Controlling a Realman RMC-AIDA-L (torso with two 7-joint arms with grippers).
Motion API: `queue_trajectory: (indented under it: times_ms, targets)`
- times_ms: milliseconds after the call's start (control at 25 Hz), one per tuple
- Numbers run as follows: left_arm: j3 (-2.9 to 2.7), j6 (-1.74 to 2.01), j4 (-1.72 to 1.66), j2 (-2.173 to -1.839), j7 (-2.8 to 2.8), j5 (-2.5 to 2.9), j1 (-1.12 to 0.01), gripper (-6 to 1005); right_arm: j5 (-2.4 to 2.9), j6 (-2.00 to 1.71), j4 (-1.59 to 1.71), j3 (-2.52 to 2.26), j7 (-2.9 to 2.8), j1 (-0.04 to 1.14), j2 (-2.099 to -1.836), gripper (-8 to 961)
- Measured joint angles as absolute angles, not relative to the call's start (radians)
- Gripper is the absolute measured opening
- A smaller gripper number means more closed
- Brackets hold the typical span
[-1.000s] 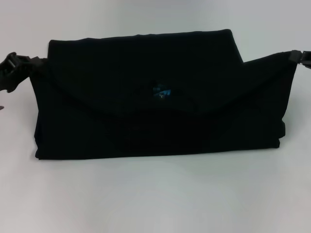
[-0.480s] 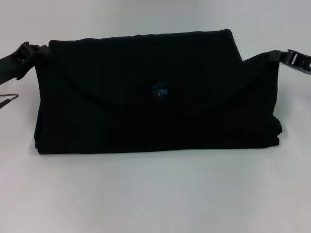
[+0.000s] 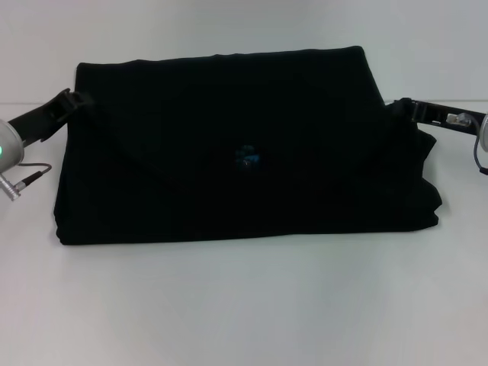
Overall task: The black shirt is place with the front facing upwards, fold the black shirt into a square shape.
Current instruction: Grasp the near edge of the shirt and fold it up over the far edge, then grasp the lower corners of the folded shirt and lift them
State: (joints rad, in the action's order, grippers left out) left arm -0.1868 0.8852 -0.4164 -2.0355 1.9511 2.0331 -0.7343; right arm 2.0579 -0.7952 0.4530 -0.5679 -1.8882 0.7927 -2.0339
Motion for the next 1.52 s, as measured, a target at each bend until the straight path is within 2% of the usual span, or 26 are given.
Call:
queue_trajectory:
  times_ms: [120, 240, 360, 560, 680, 800, 920, 1000, 1080, 1240, 1400, 1520]
  targets:
    - [-0.182, 0.870, -0.417, -2.040, 1.944, 2.017, -0.724, 40, 2.056, -0.800, 0.456, -0.559, -1.885, 0.783, -2.036, 37]
    - [-0.184, 0.884, -0.416, -2.033, 1.952, 2.006, -0.703, 173, 2.037, -0.825, 0.460, -0.543, -1.886, 0.761, -2.027, 45]
    - [-0.179, 0.912, -0.416, -2.024, 1.963, 2.006, -0.678, 295, 1.983, -0.886, 0.467, -0.539, -1.879, 0.726, -2.013, 264]
    - [-0.185, 0.996, -0.413, -1.999, 1.995, 2.010, -0.643, 467, 1.869, -0.995, 0.497, -0.540, -1.867, 0.660, -1.996, 536]
    - [-0.209, 1.104, -0.413, -1.965, 2.051, 2.019, -0.614, 531, 1.797, -1.103, 0.505, -0.540, -1.813, 0.613, -1.989, 657]
    - [-0.299, 1.208, -0.418, -1.917, 2.136, 2.021, -0.582, 595, 1.773, -1.249, 0.505, -0.543, -1.707, 0.568, -1.980, 778]
    - [-0.376, 1.279, -0.435, -1.879, 2.217, 2.059, -0.561, 659, 1.803, -1.403, 0.504, -0.557, -1.546, 0.533, -1.977, 824]
    - [-0.390, 1.296, -0.463, -1.872, 2.253, 2.117, -0.556, 702, 1.849, -1.471, 0.500, -0.561, -1.439, 0.516, -1.986, 854]
    - [-0.392, 1.298, -0.496, -1.872, 2.269, 2.187, -0.556, 818, 1.889, -1.514, 0.497, -0.564, -1.353, 0.504, -2.002, 884]
    - [-0.404, 1.285, -0.510, -1.877, 2.250, 2.245, -0.566, 813, 1.960, -1.559, 0.495, -0.571, -1.240, 0.492, -2.037, 945]
    - [-0.477, 1.254, -0.510, -1.881, 2.246, 2.253, -0.573, 812, 2.038, -1.568, 0.494, -0.576, -1.177, 0.501, -2.066, 941]
    - [-0.516, 1.225, -0.511, -1.884, 2.250, 2.254, -0.575, 814, 2.059, -1.567, 0.493, -0.580, -1.170, 0.510, -2.078, 938]
